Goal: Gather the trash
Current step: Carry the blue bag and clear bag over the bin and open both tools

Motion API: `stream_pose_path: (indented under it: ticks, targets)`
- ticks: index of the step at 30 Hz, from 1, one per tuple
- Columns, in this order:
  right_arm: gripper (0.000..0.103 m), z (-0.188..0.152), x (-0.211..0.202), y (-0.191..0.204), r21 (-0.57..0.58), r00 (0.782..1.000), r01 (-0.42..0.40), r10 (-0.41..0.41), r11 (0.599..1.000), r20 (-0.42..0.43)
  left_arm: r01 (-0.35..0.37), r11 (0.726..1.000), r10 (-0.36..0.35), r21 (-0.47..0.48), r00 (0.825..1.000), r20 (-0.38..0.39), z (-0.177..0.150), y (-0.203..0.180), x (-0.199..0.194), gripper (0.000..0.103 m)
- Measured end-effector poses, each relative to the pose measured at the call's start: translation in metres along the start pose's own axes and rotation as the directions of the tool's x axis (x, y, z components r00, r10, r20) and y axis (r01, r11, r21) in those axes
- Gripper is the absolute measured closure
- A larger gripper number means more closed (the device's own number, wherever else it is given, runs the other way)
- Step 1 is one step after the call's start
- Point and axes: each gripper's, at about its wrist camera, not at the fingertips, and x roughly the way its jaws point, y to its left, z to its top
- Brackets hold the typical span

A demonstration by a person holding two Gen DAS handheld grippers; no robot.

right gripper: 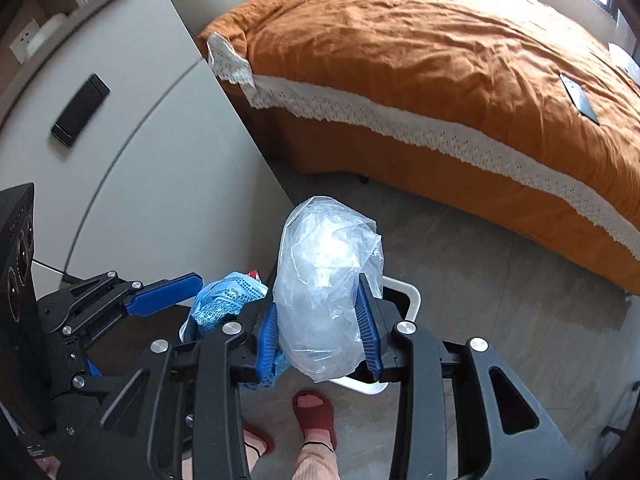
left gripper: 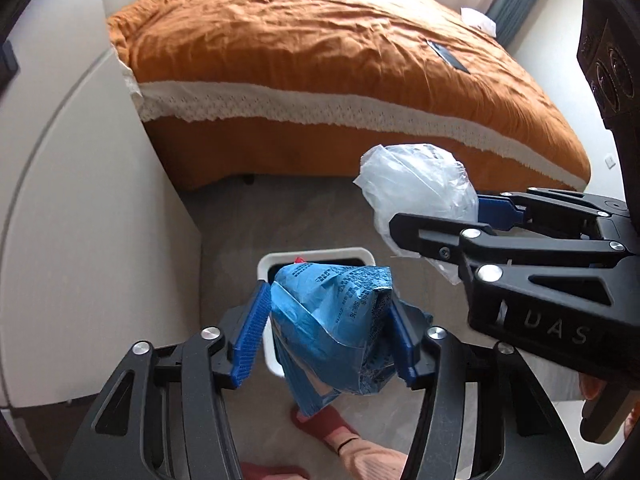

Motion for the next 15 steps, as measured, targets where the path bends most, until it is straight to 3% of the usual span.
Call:
stream_pose_path:
  ticks: [1, 2, 8, 15]
  targets:
    - [0.025, -0.003, 0.011, -0.002, -0.006, 1.0, 0.005, -0.006, 1.0, -0.022, -0.006, 1.0, 0.006, 0.005, 1.0, -0.011, -0.002, 0.001, 0.012, 0.006]
    - [0.008, -0.008, 0.02, -0.005, -0.004, 0.999, 0.023, -0.023, 1.0, -0.024, -0.017, 1.0, 0.017, 0.009, 1.0, -0.01, -0.005, 0.001, 0.019, 0.005]
    - [0.005, -0.012, 0.029, -0.015, -0.008, 0.998, 0.043, -0.043, 0.999, -0.05, -0.06, 0.998, 0.06, 0.026, 0.998, -0.021, -0.007, 0.0, 0.026, 0.005]
    - [0.005, 0.013, -0.021, 0.006, -0.044, 0.999, 0.019, -0.018, 0.999, 0.031, -0.103, 0.995, 0.103, -0.004, 0.993, 0.054, 0.012, 0.003, -0.036, 0.005]
